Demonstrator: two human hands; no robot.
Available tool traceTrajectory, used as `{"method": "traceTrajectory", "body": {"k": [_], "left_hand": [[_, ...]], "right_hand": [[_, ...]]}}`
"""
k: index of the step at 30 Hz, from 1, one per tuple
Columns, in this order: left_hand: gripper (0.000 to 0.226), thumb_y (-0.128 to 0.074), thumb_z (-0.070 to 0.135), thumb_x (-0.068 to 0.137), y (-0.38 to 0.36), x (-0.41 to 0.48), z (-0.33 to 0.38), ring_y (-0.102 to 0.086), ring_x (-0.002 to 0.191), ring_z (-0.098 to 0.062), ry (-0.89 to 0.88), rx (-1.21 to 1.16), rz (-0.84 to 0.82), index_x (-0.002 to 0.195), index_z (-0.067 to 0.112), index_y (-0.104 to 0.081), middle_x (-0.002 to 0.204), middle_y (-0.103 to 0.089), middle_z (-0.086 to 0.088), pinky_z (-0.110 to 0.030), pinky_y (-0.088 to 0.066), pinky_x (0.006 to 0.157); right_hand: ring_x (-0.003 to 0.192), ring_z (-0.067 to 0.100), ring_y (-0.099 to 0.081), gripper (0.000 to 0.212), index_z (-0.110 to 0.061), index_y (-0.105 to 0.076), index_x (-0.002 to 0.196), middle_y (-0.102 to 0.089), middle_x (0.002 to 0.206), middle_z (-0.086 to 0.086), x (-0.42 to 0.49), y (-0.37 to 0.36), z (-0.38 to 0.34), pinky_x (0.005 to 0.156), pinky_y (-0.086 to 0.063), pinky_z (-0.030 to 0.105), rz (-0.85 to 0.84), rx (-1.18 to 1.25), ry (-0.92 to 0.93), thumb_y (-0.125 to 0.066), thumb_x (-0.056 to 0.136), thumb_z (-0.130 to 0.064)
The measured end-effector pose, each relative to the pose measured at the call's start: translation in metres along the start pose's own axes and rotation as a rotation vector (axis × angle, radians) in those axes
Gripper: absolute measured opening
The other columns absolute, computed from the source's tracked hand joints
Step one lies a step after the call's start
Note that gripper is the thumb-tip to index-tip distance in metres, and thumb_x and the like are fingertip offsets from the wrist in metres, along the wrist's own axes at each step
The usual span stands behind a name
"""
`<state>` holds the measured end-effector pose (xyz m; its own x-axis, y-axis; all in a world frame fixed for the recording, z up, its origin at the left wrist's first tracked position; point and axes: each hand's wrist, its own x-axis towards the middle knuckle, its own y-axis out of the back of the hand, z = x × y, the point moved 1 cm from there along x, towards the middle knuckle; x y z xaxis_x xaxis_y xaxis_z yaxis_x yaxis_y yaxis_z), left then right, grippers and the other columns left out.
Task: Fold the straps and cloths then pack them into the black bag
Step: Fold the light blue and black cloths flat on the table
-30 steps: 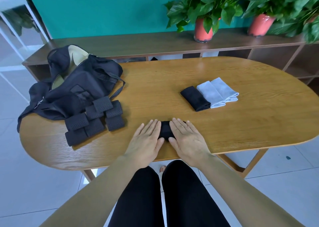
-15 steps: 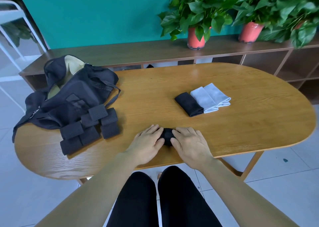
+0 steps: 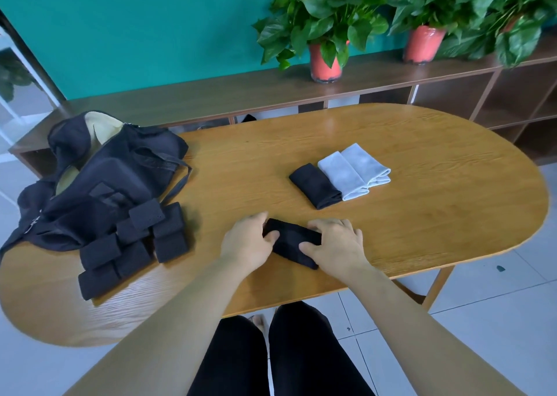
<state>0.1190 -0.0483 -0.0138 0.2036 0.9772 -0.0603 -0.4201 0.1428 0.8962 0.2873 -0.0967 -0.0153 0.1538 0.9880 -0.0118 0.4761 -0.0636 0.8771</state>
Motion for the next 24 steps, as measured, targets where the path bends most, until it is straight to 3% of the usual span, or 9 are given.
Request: {"method": "traceTrajectory", "body": {"k": [6,9,11,15,18,20,24], "left_hand": [[0.052,-0.048,0.042,0.096,-0.008,0.013,0.013,-0.053,0.121,-0.021,0.057,-0.031,0.05,0.141,0.017,-0.042,0.134,-0.055,-0.003,-0.038,-0.048,0.095],[0.039,-0.049,0.045,0.095,-0.008,0.02,0.018,-0.06,0.1,-0.02,0.098,-0.011,0.094,0.12,0.017,-0.055,0.112,-0.063,-0.002,-0.038,-0.053,0.082],[0.025,-0.049,0.047,0.094,-0.01,0.024,0.017,-0.058,0.088,-0.018,0.117,-0.032,0.101,0.105,0.025,-0.053,0.1,-0.061,-0.001,-0.038,-0.054,0.079],[0.05,-0.048,0.049,0.095,-0.01,0.029,0.015,-0.059,0.11,-0.018,0.103,-0.129,0.135,0.135,0.02,-0.05,0.124,-0.062,0.0,-0.033,-0.05,0.084],[0.055,-0.043,0.051,0.096,-0.003,0.036,0.021,-0.058,0.112,-0.017,0.066,-0.238,0.227,0.139,0.017,-0.047,0.125,-0.062,-0.002,-0.032,-0.048,0.09],[0.057,-0.036,0.052,0.097,0.005,0.042,0.027,-0.056,0.115,-0.018,0.063,-0.315,0.304,0.141,0.016,-0.044,0.128,-0.059,-0.003,-0.029,-0.043,0.09],[0.056,-0.028,0.051,0.099,0.012,0.049,0.032,-0.054,0.114,-0.019,0.057,-0.312,0.391,0.143,0.018,-0.038,0.132,-0.052,-0.002,-0.033,-0.043,0.089]], "right_hand": [[0.119,0.019,-0.04,0.043,-0.029,-0.057,0.124,-0.057,0.121,-0.005,0.01,0.004,0.003,0.096,-0.027,0.034,0.013,0.053,-0.121,-0.061,0.083,-0.044],[0.113,0.018,-0.045,0.036,-0.03,-0.061,0.115,-0.061,0.11,-0.007,0.016,0.005,0.004,0.092,-0.028,0.034,0.013,0.115,-0.198,-0.065,0.081,-0.042],[0.11,0.016,-0.048,0.029,-0.031,-0.061,0.108,-0.062,0.104,-0.01,0.019,0.005,0.005,0.089,-0.027,0.033,0.026,0.201,-0.222,-0.066,0.081,-0.037],[0.095,0.01,-0.058,0.009,-0.031,-0.062,0.091,-0.064,0.089,-0.014,0.024,0.002,0.007,0.093,-0.034,0.033,0.046,0.416,-0.199,-0.066,0.083,-0.032],[0.084,0.01,-0.063,0.009,-0.03,-0.062,0.08,-0.067,0.08,-0.013,0.029,0.011,0.004,0.091,-0.047,0.043,0.102,0.7,-0.189,-0.069,0.077,-0.026],[0.087,0.015,-0.065,0.011,-0.027,-0.063,0.079,-0.068,0.081,-0.01,0.039,0.023,0.002,0.088,-0.052,0.041,0.174,0.852,-0.235,-0.071,0.077,-0.021],[0.08,0.018,-0.067,0.007,-0.024,-0.062,0.076,-0.069,0.075,-0.006,0.069,0.04,0.001,0.092,-0.049,0.044,0.329,0.995,-0.384,-0.07,0.078,-0.023]]}}
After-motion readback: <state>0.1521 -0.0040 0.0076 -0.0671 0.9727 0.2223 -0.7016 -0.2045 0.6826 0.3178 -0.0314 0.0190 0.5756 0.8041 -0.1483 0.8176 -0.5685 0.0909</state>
